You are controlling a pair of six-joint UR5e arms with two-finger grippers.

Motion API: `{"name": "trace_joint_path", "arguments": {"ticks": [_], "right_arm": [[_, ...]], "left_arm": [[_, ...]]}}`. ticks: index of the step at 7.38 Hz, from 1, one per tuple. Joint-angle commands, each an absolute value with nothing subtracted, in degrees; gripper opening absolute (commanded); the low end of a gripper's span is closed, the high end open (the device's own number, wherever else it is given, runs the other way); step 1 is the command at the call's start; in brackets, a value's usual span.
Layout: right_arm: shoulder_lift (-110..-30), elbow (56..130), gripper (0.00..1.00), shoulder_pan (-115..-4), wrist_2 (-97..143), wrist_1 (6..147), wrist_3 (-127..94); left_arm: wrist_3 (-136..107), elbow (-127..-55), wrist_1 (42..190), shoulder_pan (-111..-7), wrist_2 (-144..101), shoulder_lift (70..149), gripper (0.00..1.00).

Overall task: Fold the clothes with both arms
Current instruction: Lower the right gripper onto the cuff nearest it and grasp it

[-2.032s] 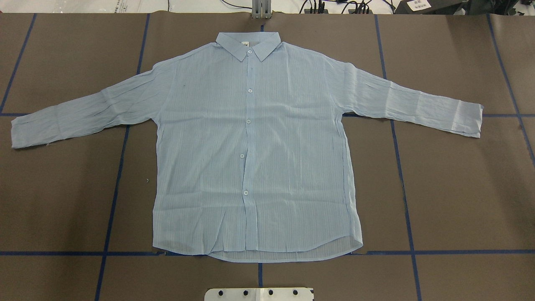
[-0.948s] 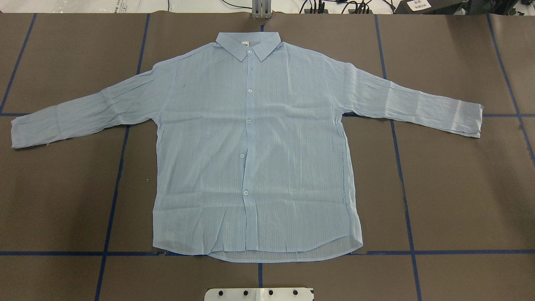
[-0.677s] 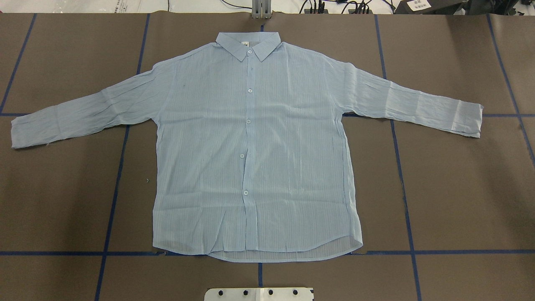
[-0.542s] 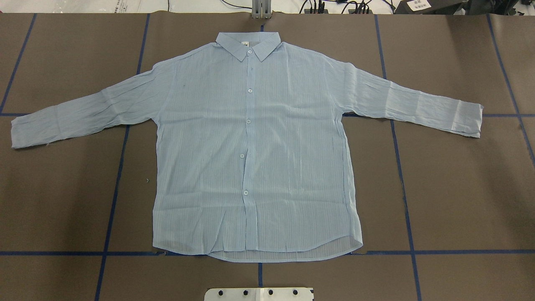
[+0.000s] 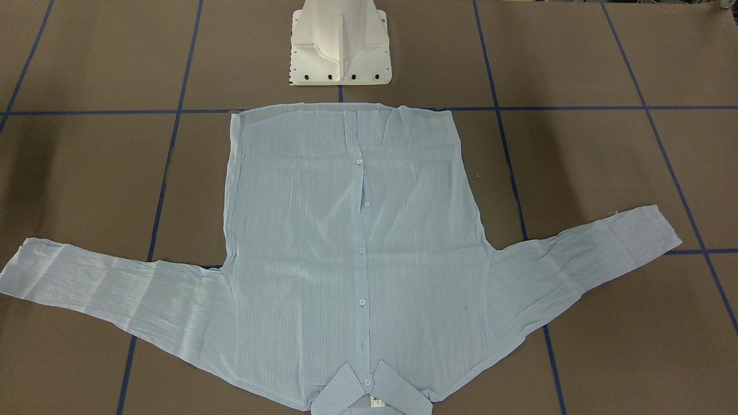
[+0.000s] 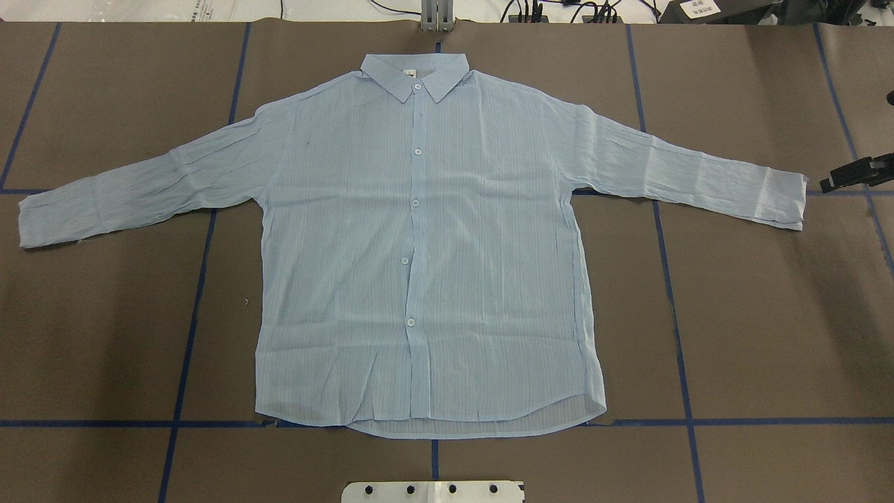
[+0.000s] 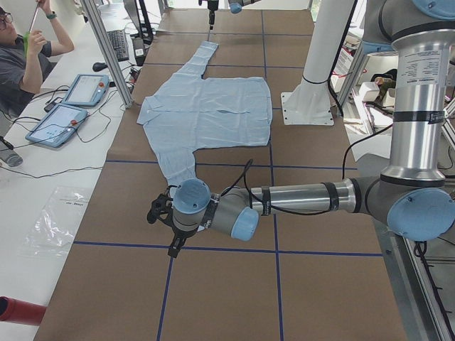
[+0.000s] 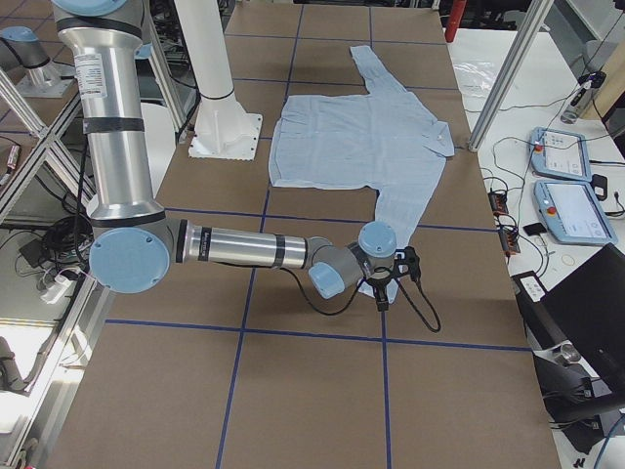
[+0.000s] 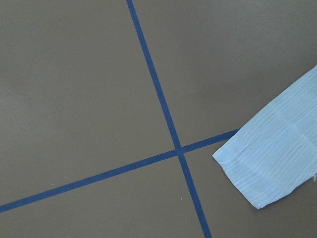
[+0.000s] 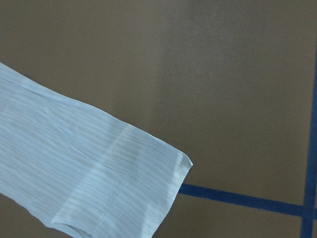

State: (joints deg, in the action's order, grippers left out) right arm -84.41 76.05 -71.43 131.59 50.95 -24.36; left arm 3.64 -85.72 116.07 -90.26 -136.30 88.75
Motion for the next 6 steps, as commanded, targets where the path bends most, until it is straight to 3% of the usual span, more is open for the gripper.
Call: {"name": "trace_joint_path", "arguments": {"ticks": [1,4,6], "right_arm": [[-83.7,74.8,0.99,-66.5,127.9,49.9,-25.8],[-83.4,74.2,0.88,-64.6,127.8,50.1,-26.3],[-83.4,74.3,0.67,-64.4,127.8,50.1,-26.2]], "left_arm": [[3.6,-85.8,116.1,-90.3,-136.4,88.8,1.0],[3.8,-86.0,116.0,-90.3,-136.4,88.8,1.0],[3.8,-85.9,116.0,-90.3,-136.4,88.8,1.0]]}}
